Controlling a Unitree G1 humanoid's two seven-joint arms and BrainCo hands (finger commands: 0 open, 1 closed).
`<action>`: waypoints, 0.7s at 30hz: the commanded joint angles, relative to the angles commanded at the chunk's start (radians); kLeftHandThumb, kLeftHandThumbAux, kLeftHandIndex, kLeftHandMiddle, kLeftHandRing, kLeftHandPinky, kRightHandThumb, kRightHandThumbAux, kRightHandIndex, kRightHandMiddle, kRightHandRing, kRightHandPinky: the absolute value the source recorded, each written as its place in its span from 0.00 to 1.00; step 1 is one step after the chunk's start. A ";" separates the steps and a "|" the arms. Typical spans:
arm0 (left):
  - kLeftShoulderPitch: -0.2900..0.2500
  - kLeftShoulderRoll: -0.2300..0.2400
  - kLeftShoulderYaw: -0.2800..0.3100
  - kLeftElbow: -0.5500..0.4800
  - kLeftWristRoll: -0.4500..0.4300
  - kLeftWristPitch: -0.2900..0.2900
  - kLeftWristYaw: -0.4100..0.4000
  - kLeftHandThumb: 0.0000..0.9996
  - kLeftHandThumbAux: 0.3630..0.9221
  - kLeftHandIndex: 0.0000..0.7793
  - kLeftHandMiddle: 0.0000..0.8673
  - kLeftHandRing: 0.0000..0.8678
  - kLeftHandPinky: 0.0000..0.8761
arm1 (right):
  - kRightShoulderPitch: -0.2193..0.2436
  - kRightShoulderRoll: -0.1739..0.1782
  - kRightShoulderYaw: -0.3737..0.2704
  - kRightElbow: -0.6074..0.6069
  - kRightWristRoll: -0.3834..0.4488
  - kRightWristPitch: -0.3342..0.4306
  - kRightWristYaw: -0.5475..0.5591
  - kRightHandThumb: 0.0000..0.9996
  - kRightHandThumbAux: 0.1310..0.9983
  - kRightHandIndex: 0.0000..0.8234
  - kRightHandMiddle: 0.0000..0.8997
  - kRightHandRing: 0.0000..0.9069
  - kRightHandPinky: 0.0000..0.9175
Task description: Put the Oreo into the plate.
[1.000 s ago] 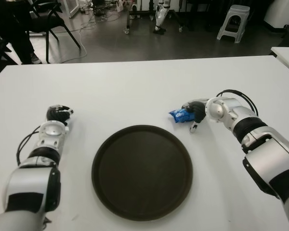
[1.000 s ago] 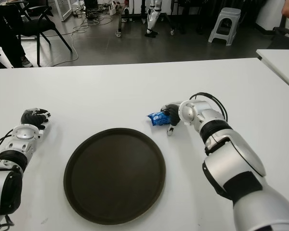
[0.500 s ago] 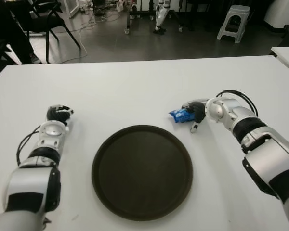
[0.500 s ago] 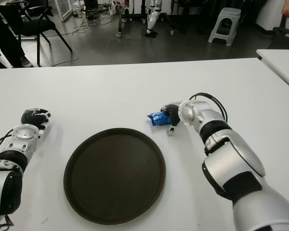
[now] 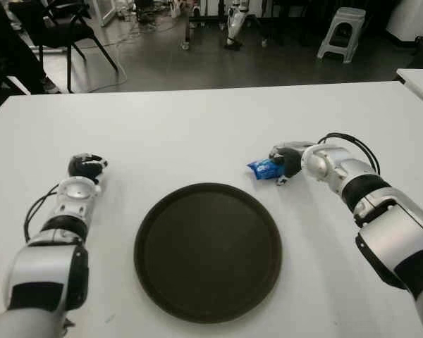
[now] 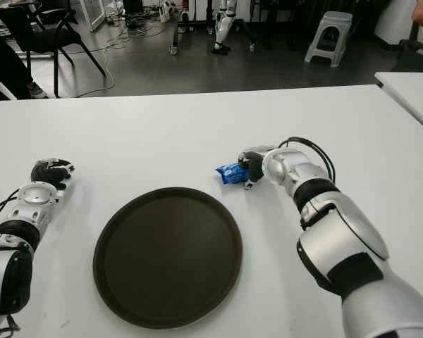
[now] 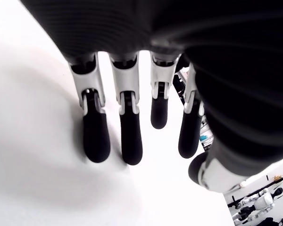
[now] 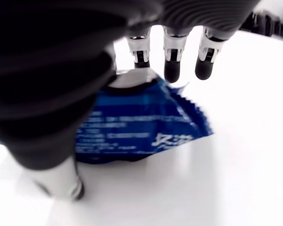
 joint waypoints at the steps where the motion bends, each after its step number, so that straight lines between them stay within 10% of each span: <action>1: 0.000 0.000 0.000 0.000 0.000 0.000 0.000 0.68 0.65 0.51 0.22 0.25 0.29 | 0.000 0.000 0.000 0.000 0.000 0.001 -0.003 0.69 0.70 0.49 0.13 0.10 0.11; 21: 0.003 0.002 -0.001 0.000 0.001 -0.011 -0.010 0.69 0.65 0.52 0.27 0.28 0.31 | -0.003 0.005 -0.007 0.000 0.012 0.020 0.019 0.70 0.69 0.50 0.13 0.09 0.09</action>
